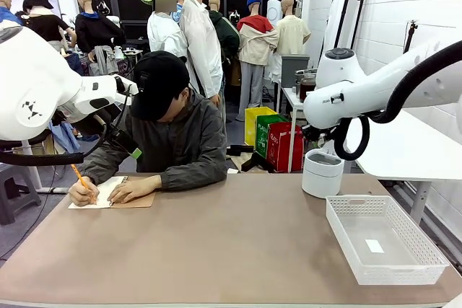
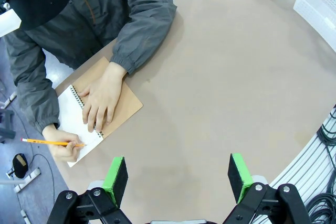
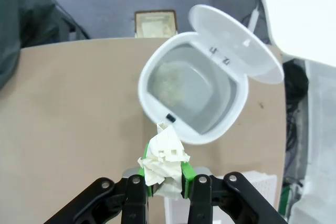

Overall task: Sort the paper based on its condition.
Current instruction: If a person hands you a paper, place it in the Organizing basket , and if it's crumpled, put it in the Trash can.

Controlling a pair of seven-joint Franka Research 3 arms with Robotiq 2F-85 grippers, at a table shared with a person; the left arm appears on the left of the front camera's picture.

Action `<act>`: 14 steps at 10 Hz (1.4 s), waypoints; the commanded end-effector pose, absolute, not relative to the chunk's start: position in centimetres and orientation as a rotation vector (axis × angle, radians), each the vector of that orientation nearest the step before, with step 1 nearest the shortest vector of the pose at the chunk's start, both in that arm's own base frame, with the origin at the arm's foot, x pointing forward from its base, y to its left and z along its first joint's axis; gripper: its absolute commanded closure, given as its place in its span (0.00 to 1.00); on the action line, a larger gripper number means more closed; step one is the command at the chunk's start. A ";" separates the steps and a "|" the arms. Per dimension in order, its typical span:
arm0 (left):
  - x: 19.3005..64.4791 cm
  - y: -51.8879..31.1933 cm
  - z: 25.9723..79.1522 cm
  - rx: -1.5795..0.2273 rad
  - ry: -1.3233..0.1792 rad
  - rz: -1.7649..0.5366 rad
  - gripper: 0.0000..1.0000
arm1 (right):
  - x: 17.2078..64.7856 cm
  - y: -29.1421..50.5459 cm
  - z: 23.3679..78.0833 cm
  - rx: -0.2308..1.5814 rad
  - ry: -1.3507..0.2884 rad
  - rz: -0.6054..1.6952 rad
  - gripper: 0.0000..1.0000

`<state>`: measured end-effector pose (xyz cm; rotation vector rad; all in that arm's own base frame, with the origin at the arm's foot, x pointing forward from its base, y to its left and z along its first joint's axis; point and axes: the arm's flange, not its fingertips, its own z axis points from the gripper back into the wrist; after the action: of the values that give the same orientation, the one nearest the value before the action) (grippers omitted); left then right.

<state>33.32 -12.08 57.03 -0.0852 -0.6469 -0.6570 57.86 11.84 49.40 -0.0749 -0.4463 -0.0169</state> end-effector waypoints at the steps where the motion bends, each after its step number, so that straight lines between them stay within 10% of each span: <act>1: 33.3 -12.0 57.0 -0.085 -0.645 -0.657 0.00 | 60.3 11.5 48.2 -0.069 -0.448 -0.095 0.82; 14: 33.3 -12.0 57.0 -0.085 -0.645 -0.657 0.00 | 64.2 9.2 45.3 -0.069 -0.385 -0.139 0.82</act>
<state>33.32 -12.09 57.02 -0.0852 -0.6467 -0.6570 63.08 8.88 44.93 -0.0727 -0.3948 -0.1141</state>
